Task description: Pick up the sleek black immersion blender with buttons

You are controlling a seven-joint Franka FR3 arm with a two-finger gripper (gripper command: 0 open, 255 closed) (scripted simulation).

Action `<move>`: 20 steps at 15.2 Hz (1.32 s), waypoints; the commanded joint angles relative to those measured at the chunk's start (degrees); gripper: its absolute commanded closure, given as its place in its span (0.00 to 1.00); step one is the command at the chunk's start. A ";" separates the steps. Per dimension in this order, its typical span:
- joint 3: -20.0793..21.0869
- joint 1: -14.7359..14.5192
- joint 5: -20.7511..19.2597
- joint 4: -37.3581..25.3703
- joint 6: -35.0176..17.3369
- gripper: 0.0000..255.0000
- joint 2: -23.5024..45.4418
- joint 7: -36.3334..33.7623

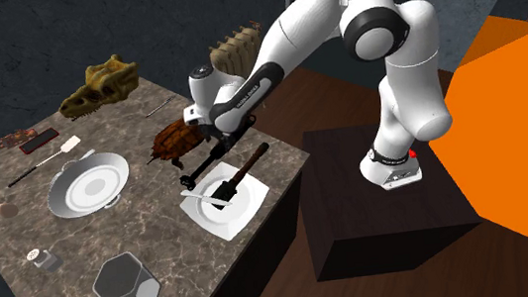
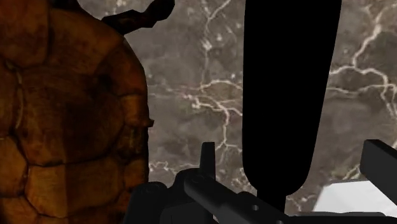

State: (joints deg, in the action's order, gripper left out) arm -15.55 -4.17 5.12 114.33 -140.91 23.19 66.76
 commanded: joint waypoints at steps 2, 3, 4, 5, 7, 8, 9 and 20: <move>0.40 0.32 0.60 0.05 -1.75 0.00 1.71 0.44; 0.54 0.42 0.80 0.09 -2.34 0.00 2.27 0.55; 0.75 0.59 1.12 0.13 -3.26 0.00 3.16 0.73; 0.75 0.59 1.11 0.14 -3.26 0.00 3.16 0.73; 0.77 0.58 1.12 -0.03 -3.19 1.00 3.26 0.69; 0.78 0.60 1.13 -0.03 -3.22 1.00 3.29 0.72; 0.77 0.59 1.13 -0.02 -3.21 1.00 3.27 0.70; 0.21 0.17 0.33 -0.03 -0.91 1.00 0.92 0.29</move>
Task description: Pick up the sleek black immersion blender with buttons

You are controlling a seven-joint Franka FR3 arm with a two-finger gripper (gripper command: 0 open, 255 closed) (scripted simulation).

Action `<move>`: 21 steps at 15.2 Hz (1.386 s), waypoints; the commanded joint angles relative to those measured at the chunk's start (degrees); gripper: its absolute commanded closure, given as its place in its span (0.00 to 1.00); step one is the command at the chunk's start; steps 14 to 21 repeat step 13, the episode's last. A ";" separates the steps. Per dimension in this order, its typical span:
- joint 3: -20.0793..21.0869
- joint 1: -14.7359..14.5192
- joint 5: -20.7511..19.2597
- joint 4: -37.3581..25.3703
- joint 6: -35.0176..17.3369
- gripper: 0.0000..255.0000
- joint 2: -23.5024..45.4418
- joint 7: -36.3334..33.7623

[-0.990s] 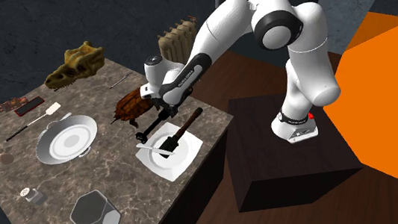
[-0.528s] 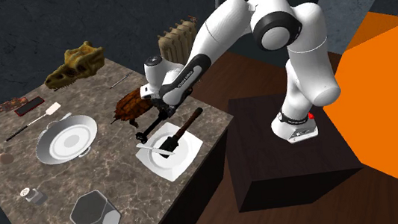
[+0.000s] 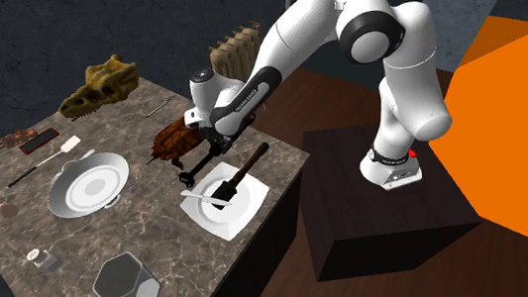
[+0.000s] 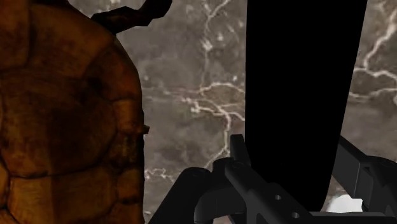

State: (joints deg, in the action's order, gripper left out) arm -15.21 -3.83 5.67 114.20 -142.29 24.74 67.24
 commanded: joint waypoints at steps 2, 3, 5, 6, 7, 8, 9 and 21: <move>-0.37 -0.36 -0.61 -0.05 1.68 1.00 -1.69 -0.40; -0.49 -0.45 -0.80 -0.15 2.29 1.00 -2.22 -0.51; -0.71 -0.62 -1.18 -0.38 3.52 1.00 -3.25 -0.71; -0.81 -0.70 -1.37 -0.51 4.15 1.00 -3.75 -0.81; -0.91 -0.78 -1.56 -0.66 4.77 1.00 -4.24 -0.91; -1.00 -0.85 -1.74 -0.82 5.40 1.00 -4.73 -1.01; -1.09 -0.92 -1.92 -0.99 6.04 1.00 -5.21 -1.11; -1.27 -1.06 -2.30 -1.41 7.42 1.00 -6.21 -1.31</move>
